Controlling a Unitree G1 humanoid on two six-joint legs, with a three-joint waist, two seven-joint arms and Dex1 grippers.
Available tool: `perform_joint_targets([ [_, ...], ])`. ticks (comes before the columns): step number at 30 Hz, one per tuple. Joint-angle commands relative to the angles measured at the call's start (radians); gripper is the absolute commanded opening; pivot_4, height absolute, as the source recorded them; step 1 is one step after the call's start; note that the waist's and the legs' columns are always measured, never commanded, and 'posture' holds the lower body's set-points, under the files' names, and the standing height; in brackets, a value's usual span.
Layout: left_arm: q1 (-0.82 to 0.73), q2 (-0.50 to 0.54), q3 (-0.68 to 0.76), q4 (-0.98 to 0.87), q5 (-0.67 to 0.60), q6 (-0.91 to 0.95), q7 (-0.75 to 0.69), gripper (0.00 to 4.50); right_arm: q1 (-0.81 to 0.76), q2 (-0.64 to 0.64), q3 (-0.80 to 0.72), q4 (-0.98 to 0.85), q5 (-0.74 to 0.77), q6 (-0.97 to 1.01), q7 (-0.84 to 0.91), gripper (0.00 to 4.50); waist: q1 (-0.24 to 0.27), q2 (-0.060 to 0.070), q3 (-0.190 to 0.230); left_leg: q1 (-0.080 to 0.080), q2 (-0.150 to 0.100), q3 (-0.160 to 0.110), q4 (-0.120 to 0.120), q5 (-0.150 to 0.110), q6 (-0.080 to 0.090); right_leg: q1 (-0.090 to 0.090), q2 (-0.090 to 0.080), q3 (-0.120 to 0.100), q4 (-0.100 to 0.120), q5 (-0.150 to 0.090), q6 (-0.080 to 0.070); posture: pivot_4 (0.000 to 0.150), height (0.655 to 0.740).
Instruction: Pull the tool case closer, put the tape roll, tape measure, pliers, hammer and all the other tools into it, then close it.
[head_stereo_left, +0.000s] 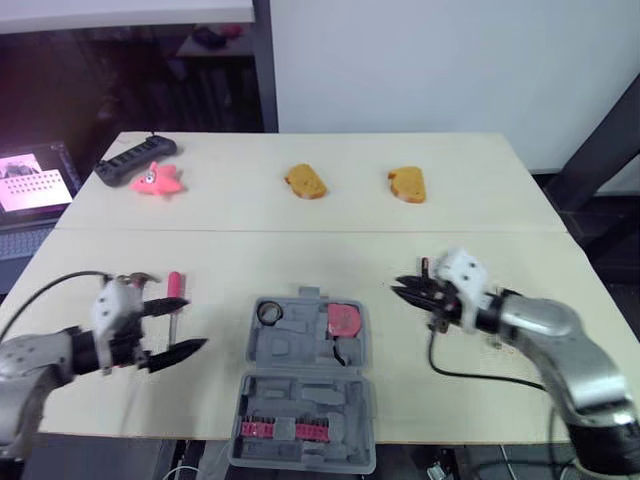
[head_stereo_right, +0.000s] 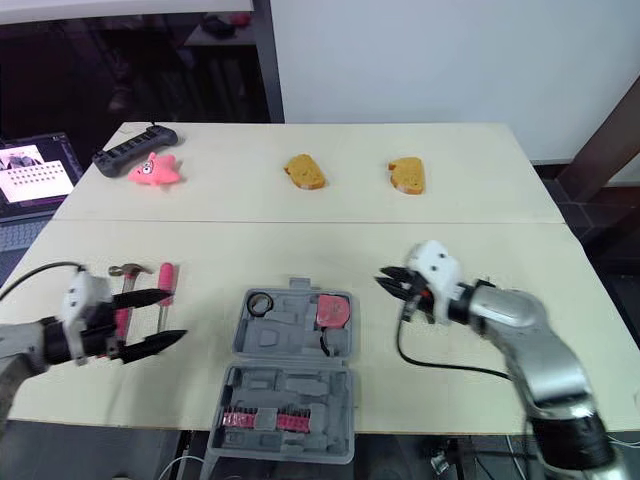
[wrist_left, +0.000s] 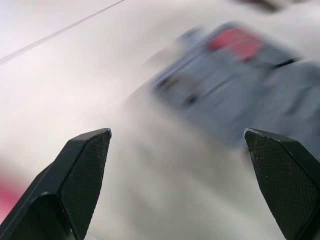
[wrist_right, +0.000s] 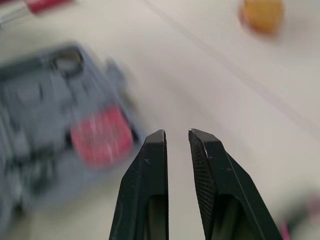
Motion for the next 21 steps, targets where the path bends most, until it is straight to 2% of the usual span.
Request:
perform_joint_targets([
  [1, 0.041, 0.054, 0.156, 0.134, 0.022, -0.066, 0.006, 4.5, 0.13, -0.014, -0.212, -0.009, 0.084, -0.02, 0.051, 0.78, 0.0, 0.0, 0.0, 0.0, 0.0, 0.0, 0.0, 0.0, 0.0, 0.0, 0.0, 0.0, 0.0, 0.0, 0.0, 0.15, 0.74],
  [2, 0.058, 0.067, 0.181, 0.175, 0.031, -0.084, 0.0, 4.5, 0.173, -0.016, -0.253, 0.008, 0.088, -0.028, 0.06, 0.78, -0.001, 0.0, 0.001, 0.0, 0.0, 0.0, 0.0, 0.0, 0.0, 0.001, 0.0, 0.0, 0.0, -0.001, -0.002, 0.15, 0.74],
  [5, 0.1, 0.114, 0.242, 0.337, 0.059, -0.146, -0.025, 4.5, 0.29, -0.029, -0.356, 0.109, 0.061, -0.117, 0.106, 1.59, -0.004, 0.0, 0.001, 0.001, 0.0, 0.001, 0.002, 0.0, 0.0, 0.002, 0.0, 0.001, -0.003, -0.002, -0.004, 0.15, 0.74],
  [10, 0.093, 0.196, 0.27, 0.64, 0.09, -0.259, -0.069, 4.5, 0.381, -0.064, -0.422, 0.385, -0.015, -0.352, 0.166, 4.18, -0.006, -0.005, 0.003, 0.002, 0.0, 0.003, 0.003, 0.0, 0.0, 0.002, -0.001, 0.002, -0.003, -0.001, -0.006, 0.15, 0.74],
  [11, 0.081, 0.207, 0.265, 0.678, 0.093, -0.277, -0.073, 4.5, 0.385, -0.071, -0.42, 0.418, -0.021, -0.379, 0.175, 4.43, -0.006, -0.005, 0.003, 0.002, 0.0, 0.003, 0.002, 0.0, 0.0, 0.002, -0.001, 0.002, -0.003, -0.001, -0.006, 0.15, 0.74],
  [15, 0.037, 0.228, 0.252, 0.775, 0.092, -0.315, -0.089, 4.5, 0.371, -0.087, -0.427, 0.513, -0.015, -0.448, 0.192, 4.43, -0.005, -0.004, 0.003, 0.002, 0.0, 0.003, 0.002, 0.0, 0.0, 0.002, -0.001, 0.002, -0.003, -0.001, -0.006, 0.15, 0.74],
  [21, 0.019, 0.219, 0.245, 0.787, 0.089, -0.337, -0.097, 4.5, 0.368, -0.082, -0.402, 0.533, -0.011, -0.484, 0.189, 4.43, -0.005, -0.004, 0.004, 0.002, 0.0, 0.003, 0.002, 0.0, 0.0, 0.002, 0.0, 0.002, -0.002, -0.001, -0.006, 0.15, 0.74],
])
